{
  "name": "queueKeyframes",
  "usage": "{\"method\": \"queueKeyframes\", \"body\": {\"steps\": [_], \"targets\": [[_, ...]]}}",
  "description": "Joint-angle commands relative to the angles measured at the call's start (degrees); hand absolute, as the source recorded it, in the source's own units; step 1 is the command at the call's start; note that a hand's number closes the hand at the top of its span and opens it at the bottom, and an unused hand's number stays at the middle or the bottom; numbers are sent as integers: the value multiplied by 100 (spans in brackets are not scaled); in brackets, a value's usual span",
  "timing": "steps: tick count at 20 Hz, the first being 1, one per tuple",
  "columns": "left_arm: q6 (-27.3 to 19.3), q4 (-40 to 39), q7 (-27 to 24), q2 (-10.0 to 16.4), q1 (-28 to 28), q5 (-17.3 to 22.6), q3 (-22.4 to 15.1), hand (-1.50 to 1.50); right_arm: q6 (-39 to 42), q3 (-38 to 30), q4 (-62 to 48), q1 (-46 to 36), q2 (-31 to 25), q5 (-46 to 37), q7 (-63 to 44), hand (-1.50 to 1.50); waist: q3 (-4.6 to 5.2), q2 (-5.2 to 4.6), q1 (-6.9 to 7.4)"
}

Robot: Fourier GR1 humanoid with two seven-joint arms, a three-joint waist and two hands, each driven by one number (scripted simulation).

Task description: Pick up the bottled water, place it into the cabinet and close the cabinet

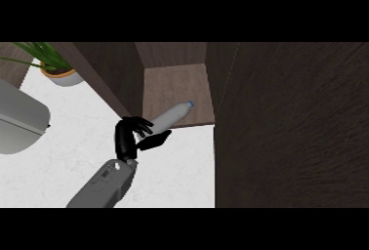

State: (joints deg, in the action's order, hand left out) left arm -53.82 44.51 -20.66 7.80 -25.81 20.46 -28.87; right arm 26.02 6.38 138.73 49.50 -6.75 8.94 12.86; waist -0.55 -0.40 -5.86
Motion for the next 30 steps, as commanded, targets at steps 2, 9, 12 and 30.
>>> {"method": "queueKeyframes", "body": {"steps": [2, 9, 12, 30], "targets": [[722, 202, 186, 67, -1643, 167, 304, -150, 74, 22, -7, 19, -10, 224, 11, -150, 66, -60, -203], [1268, 874, -161, 47, -1414, 489, 306, -150, 150, 79, 13, -21, -65, 250, -40, -150, 78, -16, -98], [1329, 985, -158, 7, -1397, 581, 296, -150, 145, 201, 102, 102, -12, 222, -50, -150, 77, 27, -97], [2854, 1492, -672, -504, -1036, 1182, 349, -150, -239, 401, 786, 522, 201, 160, -503, -150, 65, 41, 473]]}}
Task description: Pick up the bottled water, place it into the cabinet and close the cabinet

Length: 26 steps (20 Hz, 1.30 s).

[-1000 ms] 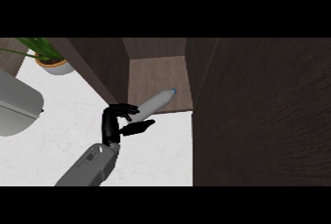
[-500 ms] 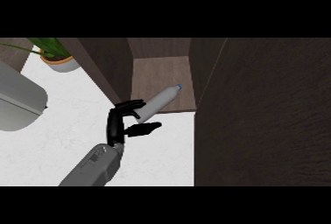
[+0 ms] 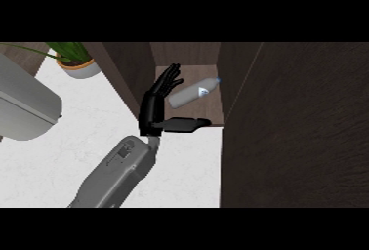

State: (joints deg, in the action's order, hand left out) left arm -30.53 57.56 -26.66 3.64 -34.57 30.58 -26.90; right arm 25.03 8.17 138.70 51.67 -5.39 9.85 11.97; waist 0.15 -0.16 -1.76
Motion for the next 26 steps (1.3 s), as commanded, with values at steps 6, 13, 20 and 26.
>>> {"method": "queueKeyframes", "body": {"steps": [6, 13, 20, 26], "targets": [[919, 1259, -129, -116, 699, 61, -234, -150, -195, 248, 427, 49, 128, -194, -252, -150, -12, 38, 168], [1105, 2445, -40, 119, 1667, -43, -723, -150, -93, 99, 960, 303, -242, -49, -490, -150, -12, 49, 211], [1269, 3063, 121, 456, 2405, 13, -827, 150, 765, 76, 824, 350, -971, -557, -117, 150, -10, 51, 192], [1649, 4018, 55, 1476, 3346, 266, -357, -150, 1309, 677, 1189, 624, -1287, -957, 86, 150, -5, 80, 189]]}}
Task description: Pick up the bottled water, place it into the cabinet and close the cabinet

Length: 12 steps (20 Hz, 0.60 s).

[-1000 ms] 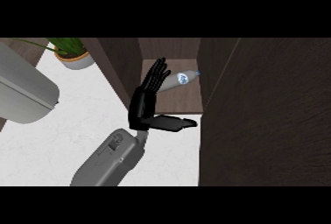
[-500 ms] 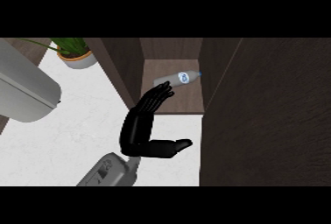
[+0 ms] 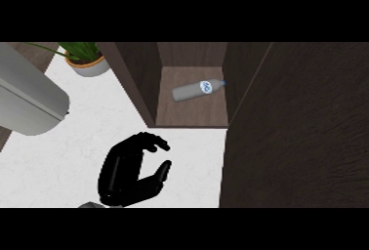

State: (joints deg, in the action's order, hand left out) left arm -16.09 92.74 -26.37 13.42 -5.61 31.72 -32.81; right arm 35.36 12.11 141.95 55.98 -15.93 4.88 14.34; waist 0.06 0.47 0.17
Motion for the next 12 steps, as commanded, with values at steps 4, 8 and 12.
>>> {"method": "queueKeyframes", "body": {"steps": [4, 8, 12], "targets": [[260, 719, -221, 696, 927, 306, 592, -150, 360, 492, 1209, 224, -307, -821, 69, 150, 9, 32, -55], [461, 1257, -147, 997, 1403, 681, 899, -150, 441, 896, 1343, 286, -516, -1034, -152, 150, 17, 42, -11], [835, 1273, -274, 1140, 1854, 1004, 1083, -150, 694, 1744, 1335, 100, -753, -1323, -453, 150, 42, 62, 36]]}}
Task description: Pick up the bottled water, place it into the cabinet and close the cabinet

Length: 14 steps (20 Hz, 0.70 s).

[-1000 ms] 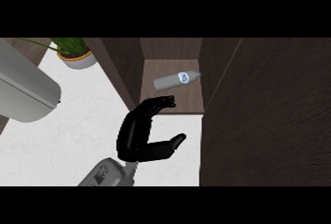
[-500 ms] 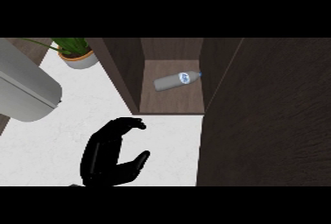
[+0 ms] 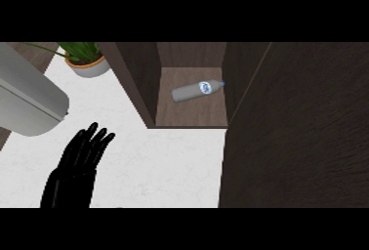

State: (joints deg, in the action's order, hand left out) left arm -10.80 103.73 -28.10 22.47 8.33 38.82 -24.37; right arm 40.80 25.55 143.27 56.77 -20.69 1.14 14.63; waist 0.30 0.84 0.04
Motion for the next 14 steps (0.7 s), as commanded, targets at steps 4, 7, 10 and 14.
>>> {"method": "queueKeyframes", "body": {"steps": [4, 7, 10, 14], "targets": [[392, 553, 82, 522, 767, 499, 435, -150, 99, 844, 1196, -431, -286, -1115, -754, 150, 21, 46, 139], [595, 503, 32, 651, 757, 696, 735, -150, 106, 1001, 1154, -820, -379, -1162, -903, 150, 52, 36, 210], [785, 599, 24, 773, 942, 763, 762, -150, -52, 1447, 950, -846, -325, -1084, -1124, 150, 55, 14, 213], [1142, 666, -45, 1017, 1202, 1024, 1092, -150, -449, 1885, 709, -753, -29, -591, -1128, 150, 57, -61, 408]]}}
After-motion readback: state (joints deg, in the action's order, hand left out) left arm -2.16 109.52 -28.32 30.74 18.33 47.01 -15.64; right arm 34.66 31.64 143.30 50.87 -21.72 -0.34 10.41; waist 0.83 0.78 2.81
